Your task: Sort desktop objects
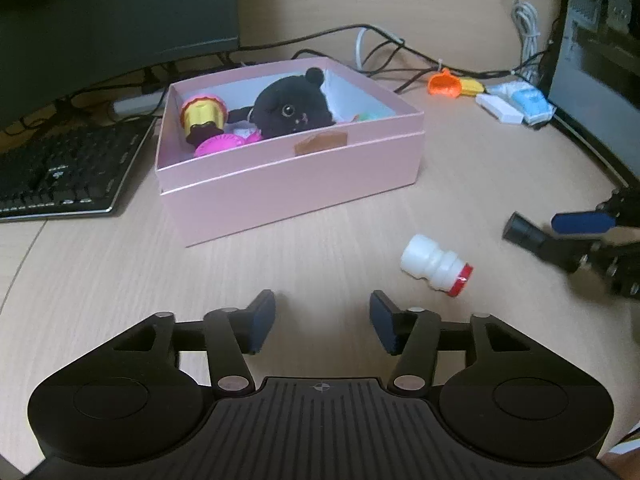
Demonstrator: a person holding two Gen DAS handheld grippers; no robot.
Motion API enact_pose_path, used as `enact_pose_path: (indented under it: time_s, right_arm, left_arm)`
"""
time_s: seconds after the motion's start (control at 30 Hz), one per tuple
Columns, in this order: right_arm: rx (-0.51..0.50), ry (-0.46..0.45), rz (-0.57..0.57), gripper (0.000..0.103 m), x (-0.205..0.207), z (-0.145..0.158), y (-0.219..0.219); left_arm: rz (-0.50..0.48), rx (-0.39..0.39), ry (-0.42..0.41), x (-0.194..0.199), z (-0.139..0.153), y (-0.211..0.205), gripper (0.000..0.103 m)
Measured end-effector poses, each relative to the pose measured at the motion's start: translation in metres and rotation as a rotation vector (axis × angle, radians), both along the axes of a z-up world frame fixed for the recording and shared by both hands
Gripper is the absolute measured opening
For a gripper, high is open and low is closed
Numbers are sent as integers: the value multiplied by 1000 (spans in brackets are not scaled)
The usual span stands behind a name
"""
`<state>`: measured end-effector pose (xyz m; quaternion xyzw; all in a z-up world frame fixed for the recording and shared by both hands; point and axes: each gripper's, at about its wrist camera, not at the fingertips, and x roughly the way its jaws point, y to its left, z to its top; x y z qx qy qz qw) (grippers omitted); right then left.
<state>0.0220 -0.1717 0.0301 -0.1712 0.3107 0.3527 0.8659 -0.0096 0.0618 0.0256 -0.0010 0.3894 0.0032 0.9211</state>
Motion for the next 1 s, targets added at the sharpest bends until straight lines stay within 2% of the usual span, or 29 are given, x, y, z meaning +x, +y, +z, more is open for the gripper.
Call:
enact_pose_path:
  time_s: [0.03,0.23,0.47,0.63,0.8,0.9,0.93,0.97,1.0]
  right_arm:
    - [-11,-6,-3,35,-2,-1,-2]
    - [-62,-45,-83,54,0,-2,-24]
    - [111,135,-219,66,2,-1,-56]
    - [95,119,-242,66,-7,-7,-57]
    - [86,20,-311,66,6,0,-56]
    - [81,-15,-331,65,35,2,-51]
    - [79,-2,-339,56,46,0,-50]
    - [77,21,-343,43,56,-3,-50]
    - [71,45,-346,36,65,-6,-50]
  left_arm:
    - [-7,-7,-2,0,1,-2,67]
    - [-76,-53,-16,0,0,-21,77]
    - [-196,-30,-43,19,1,-47,78]
    - [-235,-41,-14,26,0,-58,66]
    - [-261,-89,5,19,2,-68,68]
    - [-248,-95,5,17,5,-69,72]
    - [-243,-90,4,16,7,-68,73]
    - [-237,-81,0,15,9,-66,74]
    - [-229,-76,-7,13,12,-63,77]
